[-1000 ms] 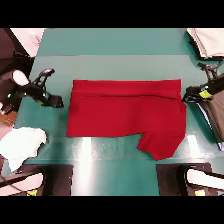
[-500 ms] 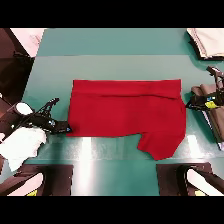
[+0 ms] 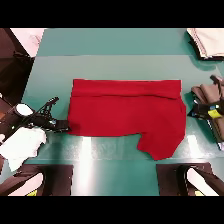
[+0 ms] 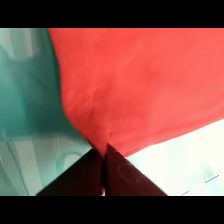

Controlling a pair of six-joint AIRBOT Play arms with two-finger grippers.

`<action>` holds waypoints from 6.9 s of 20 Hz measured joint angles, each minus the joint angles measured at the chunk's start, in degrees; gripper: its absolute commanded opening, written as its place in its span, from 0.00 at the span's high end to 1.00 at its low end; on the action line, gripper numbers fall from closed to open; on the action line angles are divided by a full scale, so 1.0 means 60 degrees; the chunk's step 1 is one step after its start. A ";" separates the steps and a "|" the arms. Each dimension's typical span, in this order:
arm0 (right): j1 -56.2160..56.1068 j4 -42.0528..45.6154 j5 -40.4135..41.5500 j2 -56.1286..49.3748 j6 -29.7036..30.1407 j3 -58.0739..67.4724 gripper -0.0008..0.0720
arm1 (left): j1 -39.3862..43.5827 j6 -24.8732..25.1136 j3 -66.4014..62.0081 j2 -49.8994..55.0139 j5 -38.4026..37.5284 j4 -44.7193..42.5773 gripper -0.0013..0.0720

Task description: Fold the shirts.

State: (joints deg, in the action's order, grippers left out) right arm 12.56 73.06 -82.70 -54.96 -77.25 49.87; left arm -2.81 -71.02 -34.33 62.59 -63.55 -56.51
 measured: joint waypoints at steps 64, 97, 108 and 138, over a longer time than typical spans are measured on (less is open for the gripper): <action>-0.1224 -0.1042 0.1089 -0.5453 -0.0255 0.5333 0.35 | -0.0007 0.0576 -0.4120 0.1880 0.2561 0.0255 0.69; 0.0284 -0.5217 0.0076 -0.5770 0.3381 0.3140 0.97 | 0.3173 -0.0514 -0.5512 0.2980 0.1333 0.0998 0.95; -0.2597 -0.5220 -0.1464 -0.4339 0.0430 0.6841 0.97 | 0.5814 -0.0962 -1.0207 0.7701 0.1490 0.1035 0.95; -0.9351 -0.5595 0.2769 -0.9508 0.2076 1.1511 0.03 | 0.0277 -0.0863 -1.0834 0.2488 -0.2058 -0.2266 0.95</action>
State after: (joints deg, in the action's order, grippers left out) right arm -43.55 39.48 -66.08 -112.01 -64.79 118.93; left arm -1.15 -76.20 -99.33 77.52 -75.90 -70.11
